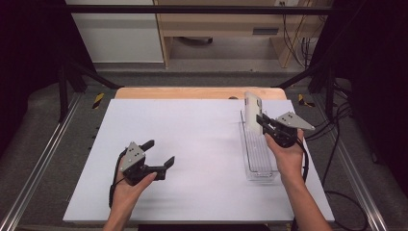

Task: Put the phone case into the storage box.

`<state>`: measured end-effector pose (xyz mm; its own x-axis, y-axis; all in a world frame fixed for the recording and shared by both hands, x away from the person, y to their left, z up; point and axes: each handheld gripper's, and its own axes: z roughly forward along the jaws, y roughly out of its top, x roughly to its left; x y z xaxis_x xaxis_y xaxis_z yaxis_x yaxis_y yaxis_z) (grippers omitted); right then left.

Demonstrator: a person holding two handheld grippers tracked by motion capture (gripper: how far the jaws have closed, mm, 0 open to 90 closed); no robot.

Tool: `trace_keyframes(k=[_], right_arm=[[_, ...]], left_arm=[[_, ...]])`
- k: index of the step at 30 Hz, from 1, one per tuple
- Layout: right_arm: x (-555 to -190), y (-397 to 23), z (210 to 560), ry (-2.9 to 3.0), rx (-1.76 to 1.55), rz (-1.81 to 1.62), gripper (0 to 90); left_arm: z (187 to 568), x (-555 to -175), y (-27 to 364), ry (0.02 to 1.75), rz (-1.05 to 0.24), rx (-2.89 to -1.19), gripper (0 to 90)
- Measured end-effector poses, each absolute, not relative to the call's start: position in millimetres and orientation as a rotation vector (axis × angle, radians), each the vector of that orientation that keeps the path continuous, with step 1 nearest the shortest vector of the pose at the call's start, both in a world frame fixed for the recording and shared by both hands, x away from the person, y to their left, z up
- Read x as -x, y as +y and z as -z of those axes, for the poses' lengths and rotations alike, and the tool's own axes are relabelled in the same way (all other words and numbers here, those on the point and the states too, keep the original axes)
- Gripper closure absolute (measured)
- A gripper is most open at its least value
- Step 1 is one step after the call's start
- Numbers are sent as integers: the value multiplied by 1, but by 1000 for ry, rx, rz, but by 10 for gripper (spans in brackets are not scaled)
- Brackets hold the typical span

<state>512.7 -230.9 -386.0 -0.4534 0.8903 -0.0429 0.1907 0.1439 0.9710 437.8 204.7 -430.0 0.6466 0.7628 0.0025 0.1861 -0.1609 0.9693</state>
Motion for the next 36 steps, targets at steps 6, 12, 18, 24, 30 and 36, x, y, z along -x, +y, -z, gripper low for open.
trace_keyframes(k=[6,12,18,24,30,36], right_arm=[[-534,-231,391,1766,-1117,-1309,812],[-553,-234,397,1779,-1198,-1281,812],[-565,-230,401,1789,-1251,-1266,812],[-572,-225,403,1805,-1290,-1238,811],[-576,-223,405,1822,-1315,-1226,811],[-578,-222,404,1819,-1326,-1230,811]], left_arm=[[440,-435,213,789,-648,-1667,51],[450,-435,219,817,-645,-1659,49],[456,-433,222,832,-639,-1650,49],[459,-433,223,833,-640,-1658,49],[460,-433,224,835,-636,-1658,49],[461,-433,224,841,-634,-1659,49]])
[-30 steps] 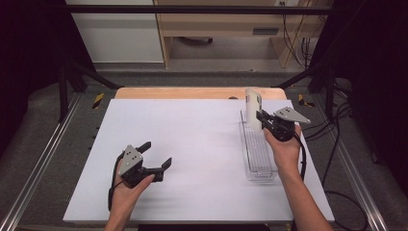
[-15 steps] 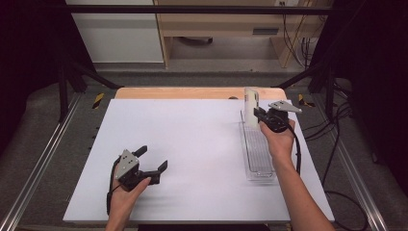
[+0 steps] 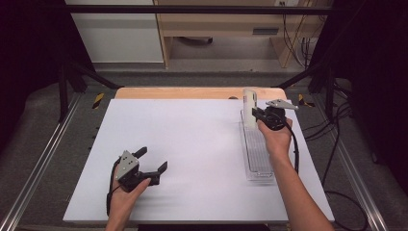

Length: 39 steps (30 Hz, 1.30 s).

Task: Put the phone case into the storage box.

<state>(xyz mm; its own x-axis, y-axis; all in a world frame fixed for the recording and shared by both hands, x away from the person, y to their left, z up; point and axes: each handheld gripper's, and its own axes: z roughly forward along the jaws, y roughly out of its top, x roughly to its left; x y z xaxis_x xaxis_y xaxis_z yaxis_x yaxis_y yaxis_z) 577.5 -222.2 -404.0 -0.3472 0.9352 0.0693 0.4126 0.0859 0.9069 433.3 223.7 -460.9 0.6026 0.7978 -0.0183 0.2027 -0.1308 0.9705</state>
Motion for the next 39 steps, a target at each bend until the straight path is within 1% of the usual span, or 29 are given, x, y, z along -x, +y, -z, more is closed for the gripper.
trace_keyframes(k=[16,39], right_arm=[[-580,-212,409,1820,-1340,-1207,810],[-584,-214,409,1806,-1360,-1199,809]], left_arm=[[462,-433,229,862,-630,-1635,22],[462,-432,229,858,-621,-1636,22]])
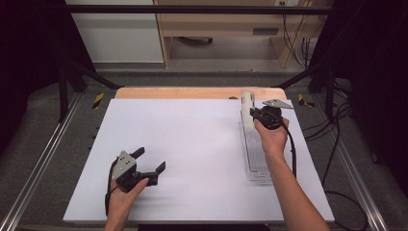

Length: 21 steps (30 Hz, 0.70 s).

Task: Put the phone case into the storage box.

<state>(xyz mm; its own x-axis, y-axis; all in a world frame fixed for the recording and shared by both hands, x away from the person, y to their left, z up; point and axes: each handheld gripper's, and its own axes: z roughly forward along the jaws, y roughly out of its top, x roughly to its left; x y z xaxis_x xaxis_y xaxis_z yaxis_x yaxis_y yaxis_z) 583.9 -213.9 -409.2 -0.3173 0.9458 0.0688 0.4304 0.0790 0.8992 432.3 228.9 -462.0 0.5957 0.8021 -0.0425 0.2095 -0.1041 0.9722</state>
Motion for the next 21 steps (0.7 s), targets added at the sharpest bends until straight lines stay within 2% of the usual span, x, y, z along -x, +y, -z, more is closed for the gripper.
trace_keyframes(k=[21], right_arm=[[-584,-214,410,1814,-1359,-1186,809]], left_arm=[[462,-432,230,855,-624,-1640,22]])
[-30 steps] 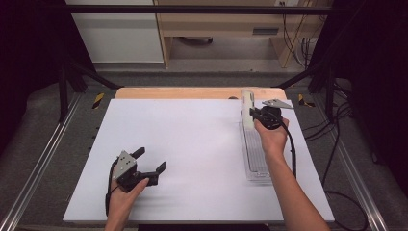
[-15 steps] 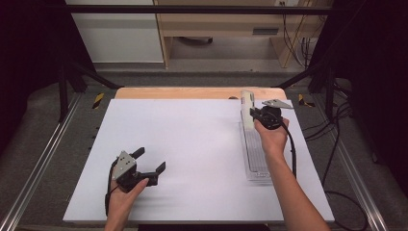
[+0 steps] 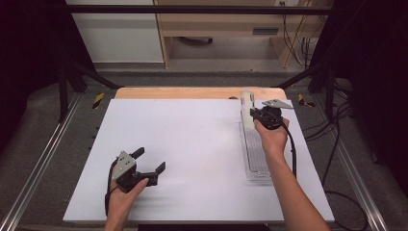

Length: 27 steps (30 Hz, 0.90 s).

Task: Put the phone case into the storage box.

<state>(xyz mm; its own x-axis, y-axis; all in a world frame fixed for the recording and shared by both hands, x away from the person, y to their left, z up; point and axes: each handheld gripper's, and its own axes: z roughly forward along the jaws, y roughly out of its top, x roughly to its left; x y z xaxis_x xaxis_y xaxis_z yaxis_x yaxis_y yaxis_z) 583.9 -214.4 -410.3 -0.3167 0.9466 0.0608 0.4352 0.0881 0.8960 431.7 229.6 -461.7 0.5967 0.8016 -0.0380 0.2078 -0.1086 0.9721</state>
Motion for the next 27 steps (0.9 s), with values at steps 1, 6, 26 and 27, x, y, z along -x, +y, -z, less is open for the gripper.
trace_keyframes(k=[1,6,26,27], right_arm=[[-584,-214,410,1813,-1360,-1186,808],[-584,-215,410,1814,-1355,-1178,808],[-586,-220,412,1823,-1371,-1151,808],[-586,-220,412,1823,-1372,-1149,808]], left_arm=[[462,-432,230,855,-624,-1639,22],[461,-432,230,855,-627,-1636,22],[460,-431,232,841,-647,-1619,19],[460,-431,231,841,-647,-1620,19]])
